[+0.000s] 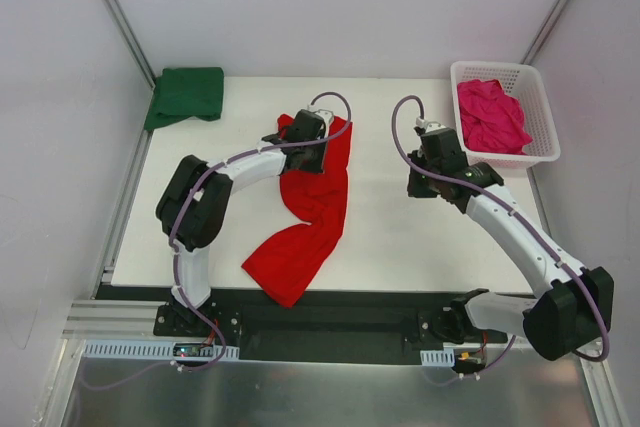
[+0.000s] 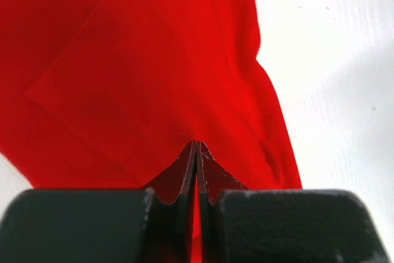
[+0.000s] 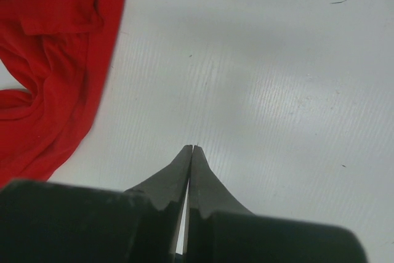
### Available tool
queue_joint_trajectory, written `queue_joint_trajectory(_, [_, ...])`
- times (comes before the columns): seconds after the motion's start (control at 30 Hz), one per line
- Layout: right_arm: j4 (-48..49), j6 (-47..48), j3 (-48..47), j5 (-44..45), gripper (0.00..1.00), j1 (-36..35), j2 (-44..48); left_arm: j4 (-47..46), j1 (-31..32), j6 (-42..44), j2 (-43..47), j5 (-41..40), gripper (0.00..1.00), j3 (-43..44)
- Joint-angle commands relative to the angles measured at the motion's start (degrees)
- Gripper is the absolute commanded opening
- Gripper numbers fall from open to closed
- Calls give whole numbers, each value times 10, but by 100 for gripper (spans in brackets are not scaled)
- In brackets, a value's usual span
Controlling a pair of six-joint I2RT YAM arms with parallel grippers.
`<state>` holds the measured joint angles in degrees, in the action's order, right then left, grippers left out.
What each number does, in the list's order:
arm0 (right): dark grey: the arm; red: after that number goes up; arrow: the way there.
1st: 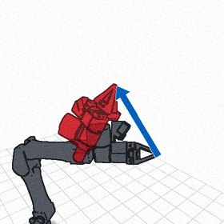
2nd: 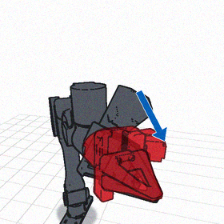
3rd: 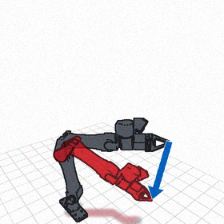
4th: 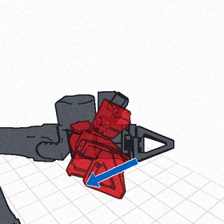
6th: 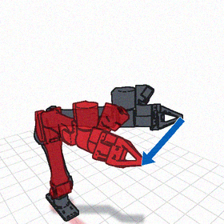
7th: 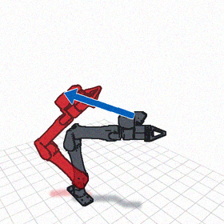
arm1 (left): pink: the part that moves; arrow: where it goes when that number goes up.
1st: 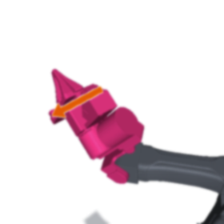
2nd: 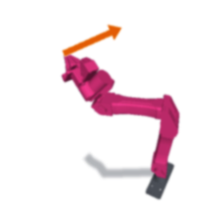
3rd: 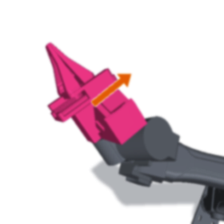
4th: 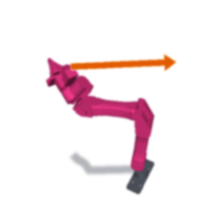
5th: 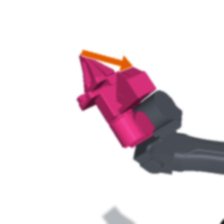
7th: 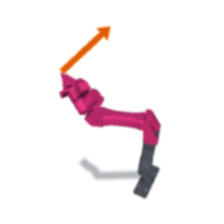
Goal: Fold and stack the t-shirts
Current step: Rotate the tshirt 90 degrees
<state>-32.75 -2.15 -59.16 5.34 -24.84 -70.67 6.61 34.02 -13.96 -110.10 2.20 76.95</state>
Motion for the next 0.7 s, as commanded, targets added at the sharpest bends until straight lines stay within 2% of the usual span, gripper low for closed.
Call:
queue_joint_trajectory(0.0, [-17,-15,-3,17,2,-2,44,36,-4,22,-34,-36,0,53])
queue_joint_trajectory(0.27, [-29,-15,-11,20,1,-1,58,150,-28,17,-103,-38,0,125])
queue_joint_trajectory(0.47, [-35,-20,-14,20,1,-1,66,209,-55,30,-181,-32,0,218])
queue_joint_trajectory(0.67, [-35,-25,-10,19,2,0,69,262,-60,68,-258,-27,0,356])
